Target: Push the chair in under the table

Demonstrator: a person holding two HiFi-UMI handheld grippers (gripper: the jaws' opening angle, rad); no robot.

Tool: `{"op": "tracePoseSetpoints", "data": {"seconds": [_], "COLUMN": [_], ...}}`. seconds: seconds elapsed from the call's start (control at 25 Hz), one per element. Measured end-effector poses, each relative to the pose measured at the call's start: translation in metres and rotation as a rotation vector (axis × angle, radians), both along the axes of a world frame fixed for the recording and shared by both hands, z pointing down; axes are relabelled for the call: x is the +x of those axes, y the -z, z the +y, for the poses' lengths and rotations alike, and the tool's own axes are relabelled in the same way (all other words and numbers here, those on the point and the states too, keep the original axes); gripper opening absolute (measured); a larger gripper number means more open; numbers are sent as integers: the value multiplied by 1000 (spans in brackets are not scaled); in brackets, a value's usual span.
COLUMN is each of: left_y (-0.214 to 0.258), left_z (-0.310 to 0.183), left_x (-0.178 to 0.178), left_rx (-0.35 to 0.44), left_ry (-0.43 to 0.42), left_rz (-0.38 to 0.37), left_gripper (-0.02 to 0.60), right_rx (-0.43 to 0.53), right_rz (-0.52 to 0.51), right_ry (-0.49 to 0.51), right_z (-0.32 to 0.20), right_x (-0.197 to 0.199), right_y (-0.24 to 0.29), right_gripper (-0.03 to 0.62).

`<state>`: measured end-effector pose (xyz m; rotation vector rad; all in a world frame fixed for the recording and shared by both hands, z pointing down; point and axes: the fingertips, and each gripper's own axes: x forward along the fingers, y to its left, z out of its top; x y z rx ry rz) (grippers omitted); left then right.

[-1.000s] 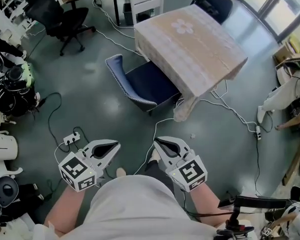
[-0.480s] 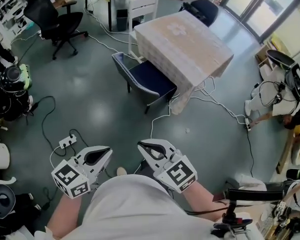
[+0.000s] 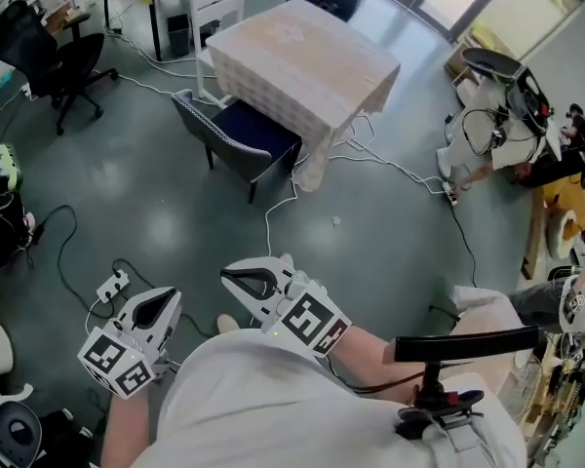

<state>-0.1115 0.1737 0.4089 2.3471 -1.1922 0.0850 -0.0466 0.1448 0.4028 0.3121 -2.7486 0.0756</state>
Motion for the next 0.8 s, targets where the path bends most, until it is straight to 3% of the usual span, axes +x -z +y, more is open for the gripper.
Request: {"op": "tracePoseSetpoints", "data": {"seconds": [0.44,0.8], "left_y": [-17,-22], "left_z": [9,-16], "left_x": [-8,6], "left_rx": [-35,-56], "left_ry": [6,-6], "left_rz": [20,23], "left_gripper": [9,9], "right_rx": [-3,-2], "right_rz": [23,18], "right_ry": [3,-21], "right_z": [8,-15], "right_x": [-9,7], "right_y": [-9,-9], "right_gripper": [14,13]}}
